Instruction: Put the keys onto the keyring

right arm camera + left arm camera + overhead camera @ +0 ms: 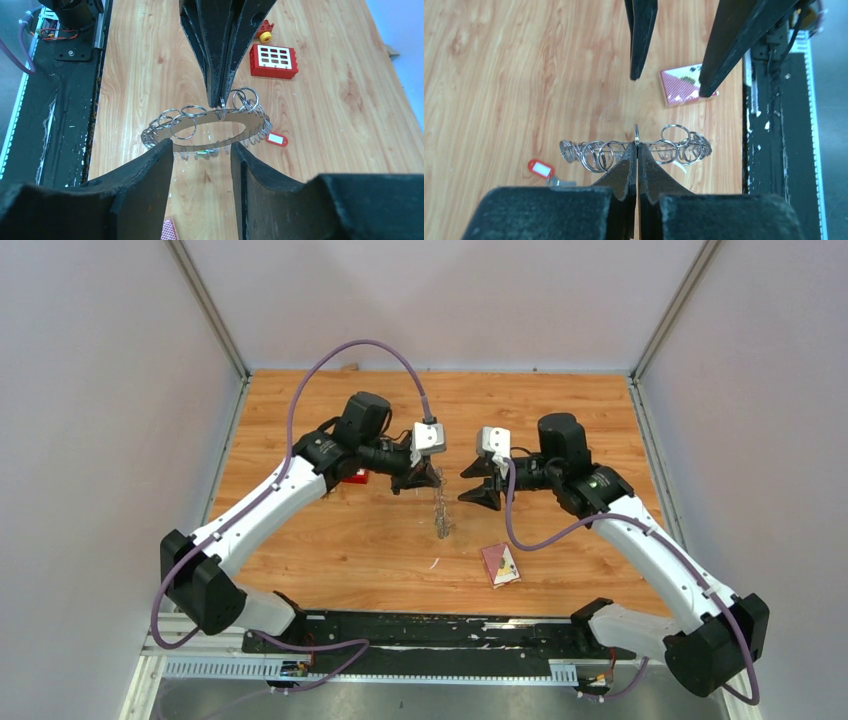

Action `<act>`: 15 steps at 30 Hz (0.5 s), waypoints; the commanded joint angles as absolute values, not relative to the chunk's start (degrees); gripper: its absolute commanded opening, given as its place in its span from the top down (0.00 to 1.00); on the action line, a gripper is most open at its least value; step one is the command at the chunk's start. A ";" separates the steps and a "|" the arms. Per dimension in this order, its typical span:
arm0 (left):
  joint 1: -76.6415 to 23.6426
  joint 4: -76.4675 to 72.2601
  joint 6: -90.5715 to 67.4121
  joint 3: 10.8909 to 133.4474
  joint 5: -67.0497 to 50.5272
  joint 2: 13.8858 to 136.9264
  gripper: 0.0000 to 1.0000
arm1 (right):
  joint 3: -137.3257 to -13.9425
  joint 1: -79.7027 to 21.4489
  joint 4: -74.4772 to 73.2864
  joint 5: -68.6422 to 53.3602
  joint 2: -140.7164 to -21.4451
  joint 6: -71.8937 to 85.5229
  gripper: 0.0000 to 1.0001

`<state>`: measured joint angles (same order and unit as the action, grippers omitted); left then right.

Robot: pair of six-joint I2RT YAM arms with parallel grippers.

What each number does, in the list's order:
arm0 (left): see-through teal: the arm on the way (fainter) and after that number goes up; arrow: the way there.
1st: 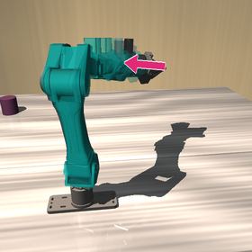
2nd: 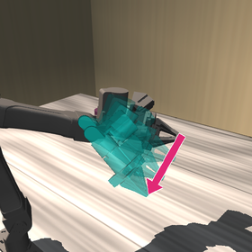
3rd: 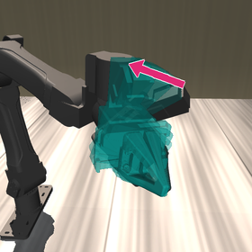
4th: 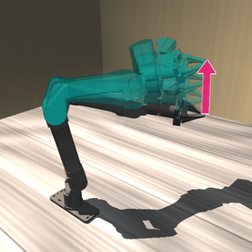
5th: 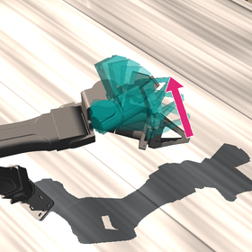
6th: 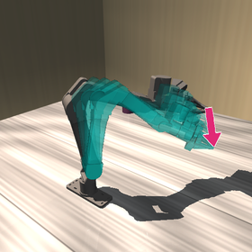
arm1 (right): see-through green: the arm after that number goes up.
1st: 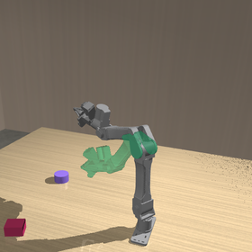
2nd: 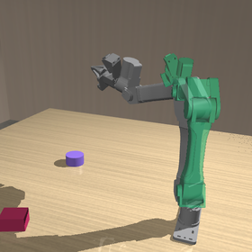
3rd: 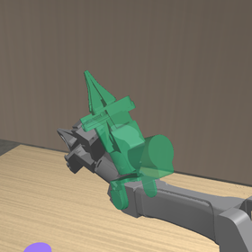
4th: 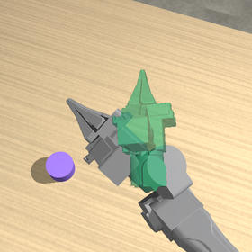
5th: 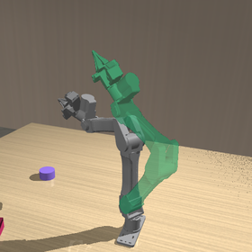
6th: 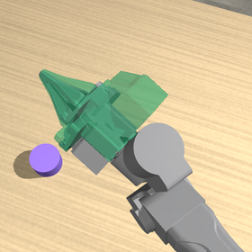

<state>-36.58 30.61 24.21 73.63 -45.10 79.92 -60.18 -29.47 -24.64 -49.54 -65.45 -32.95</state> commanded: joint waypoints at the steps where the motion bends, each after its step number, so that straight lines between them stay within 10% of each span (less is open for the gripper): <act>1: -38.87 44.24 30.12 79.48 -36.43 80.66 1.00 | -62.48 -29.27 -24.78 -49.01 -63.60 -34.27 0.52; 15: -44.97 59.62 34.08 94.10 -24.43 83.20 1.00 | -57.72 -28.83 -13.42 -52.18 -66.85 -21.84 0.49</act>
<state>-43.22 53.39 30.94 87.85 -27.90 82.30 -59.02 -29.21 -19.18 -49.65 -65.49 -26.92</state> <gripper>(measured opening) 0.007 0.517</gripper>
